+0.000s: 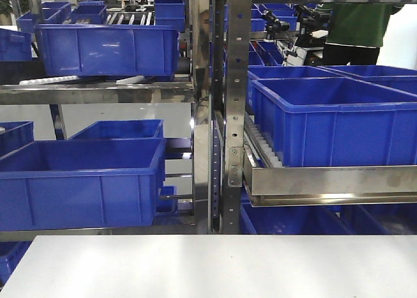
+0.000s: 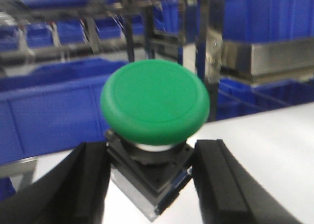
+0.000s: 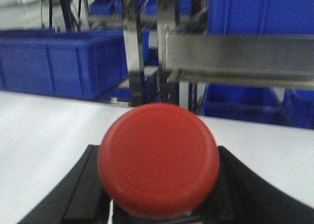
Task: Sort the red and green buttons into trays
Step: 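Lift both held buttons up off the table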
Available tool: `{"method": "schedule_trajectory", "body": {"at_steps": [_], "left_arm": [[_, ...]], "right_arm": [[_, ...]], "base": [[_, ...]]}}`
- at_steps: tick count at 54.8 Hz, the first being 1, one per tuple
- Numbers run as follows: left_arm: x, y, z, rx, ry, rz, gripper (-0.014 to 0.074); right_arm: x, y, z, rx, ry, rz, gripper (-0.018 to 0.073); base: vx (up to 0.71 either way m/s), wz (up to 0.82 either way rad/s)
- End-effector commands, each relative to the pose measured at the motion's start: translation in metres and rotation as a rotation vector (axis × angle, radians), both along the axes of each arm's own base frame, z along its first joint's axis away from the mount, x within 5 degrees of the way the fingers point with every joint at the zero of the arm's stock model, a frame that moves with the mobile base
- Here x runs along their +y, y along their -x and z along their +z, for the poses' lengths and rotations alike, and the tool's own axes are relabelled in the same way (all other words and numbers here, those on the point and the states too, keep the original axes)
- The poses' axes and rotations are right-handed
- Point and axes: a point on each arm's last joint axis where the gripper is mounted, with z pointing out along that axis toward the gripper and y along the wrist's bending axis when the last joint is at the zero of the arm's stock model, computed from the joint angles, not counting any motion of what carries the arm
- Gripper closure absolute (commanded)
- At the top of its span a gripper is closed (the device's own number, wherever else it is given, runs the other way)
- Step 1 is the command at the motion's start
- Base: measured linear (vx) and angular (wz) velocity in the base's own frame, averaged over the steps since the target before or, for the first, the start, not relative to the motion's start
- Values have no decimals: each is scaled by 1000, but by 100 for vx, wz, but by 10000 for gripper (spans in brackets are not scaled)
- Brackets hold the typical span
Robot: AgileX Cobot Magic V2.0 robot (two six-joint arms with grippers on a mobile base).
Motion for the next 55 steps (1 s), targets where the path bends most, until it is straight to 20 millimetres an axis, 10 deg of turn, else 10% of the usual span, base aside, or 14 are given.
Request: {"method": "schedule_trajectory", "body": {"at_steps": [1,55], "left_arm": [[-3,14,18,-97,26,-31,596],[-2,30,22,-161,-33,-19,596]], "right_arm": [[0,11,19,-90,-53,9,567],[2,19,18,-111,84,59,567]], "base": [[0,0],[0,0]]}}
